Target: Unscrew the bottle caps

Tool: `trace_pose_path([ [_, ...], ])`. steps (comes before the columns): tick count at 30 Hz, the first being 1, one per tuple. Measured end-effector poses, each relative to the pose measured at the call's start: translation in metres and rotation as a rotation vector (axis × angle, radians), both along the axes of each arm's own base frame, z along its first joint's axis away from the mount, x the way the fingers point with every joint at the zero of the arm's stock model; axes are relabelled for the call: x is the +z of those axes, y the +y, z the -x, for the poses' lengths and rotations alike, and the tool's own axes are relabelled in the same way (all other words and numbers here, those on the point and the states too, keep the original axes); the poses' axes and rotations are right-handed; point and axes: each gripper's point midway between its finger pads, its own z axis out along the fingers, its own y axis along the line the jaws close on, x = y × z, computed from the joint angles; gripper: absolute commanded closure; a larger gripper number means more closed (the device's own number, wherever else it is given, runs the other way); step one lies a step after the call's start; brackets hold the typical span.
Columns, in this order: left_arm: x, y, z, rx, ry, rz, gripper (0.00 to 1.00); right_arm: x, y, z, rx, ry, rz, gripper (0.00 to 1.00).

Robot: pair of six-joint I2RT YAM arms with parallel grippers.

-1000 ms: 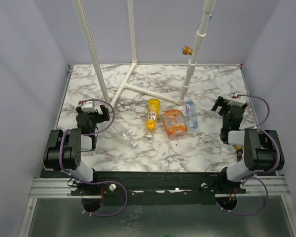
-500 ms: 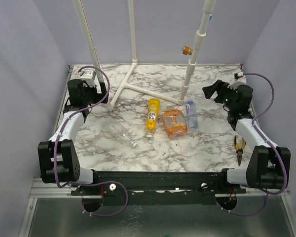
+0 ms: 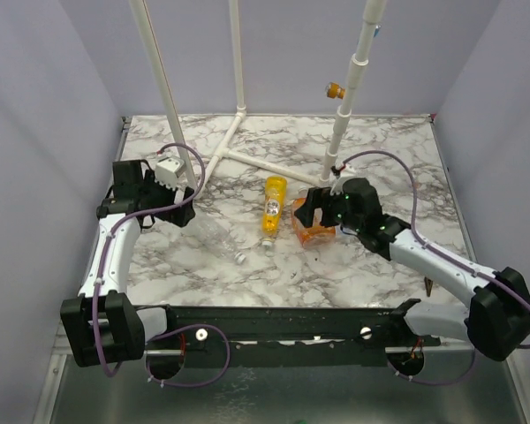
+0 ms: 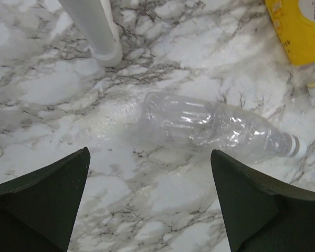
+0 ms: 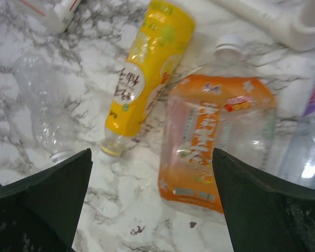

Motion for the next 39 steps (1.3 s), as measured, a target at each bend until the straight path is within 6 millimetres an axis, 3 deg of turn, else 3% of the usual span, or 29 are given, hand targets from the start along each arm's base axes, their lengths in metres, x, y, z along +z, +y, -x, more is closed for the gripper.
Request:
trace_pose_path([
  [7,-0.021,-0.014,0.044,-0.152,0.141,0.004,0.01,-0.031,0.083,0.052,0.186,0.054,0.128,0.00],
  [11,-0.019,-0.028,0.067,-0.268,0.186,0.045,0.01,-0.036,0.143,0.053,0.306,0.034,0.185,0.01],
  [15,-0.012,-0.040,0.085,-0.379,0.191,0.082,0.01,-0.048,0.185,0.044,0.386,0.012,0.218,0.04],
  [19,-0.004,-0.045,0.097,-0.444,0.152,0.075,0.01,-0.070,0.200,0.040,0.433,0.028,0.243,0.06],
  [24,0.008,-0.048,0.103,-0.485,0.064,0.047,0.01,-0.095,0.204,0.046,0.482,0.061,0.269,0.07],
  [33,0.007,-0.052,0.107,-0.529,0.029,0.050,0.01,-0.103,0.228,0.069,0.568,0.036,0.247,0.09],
  [39,0.013,-0.051,0.106,-0.542,-0.019,0.023,0.01,-0.112,0.243,0.082,0.611,0.026,0.260,0.22],
])
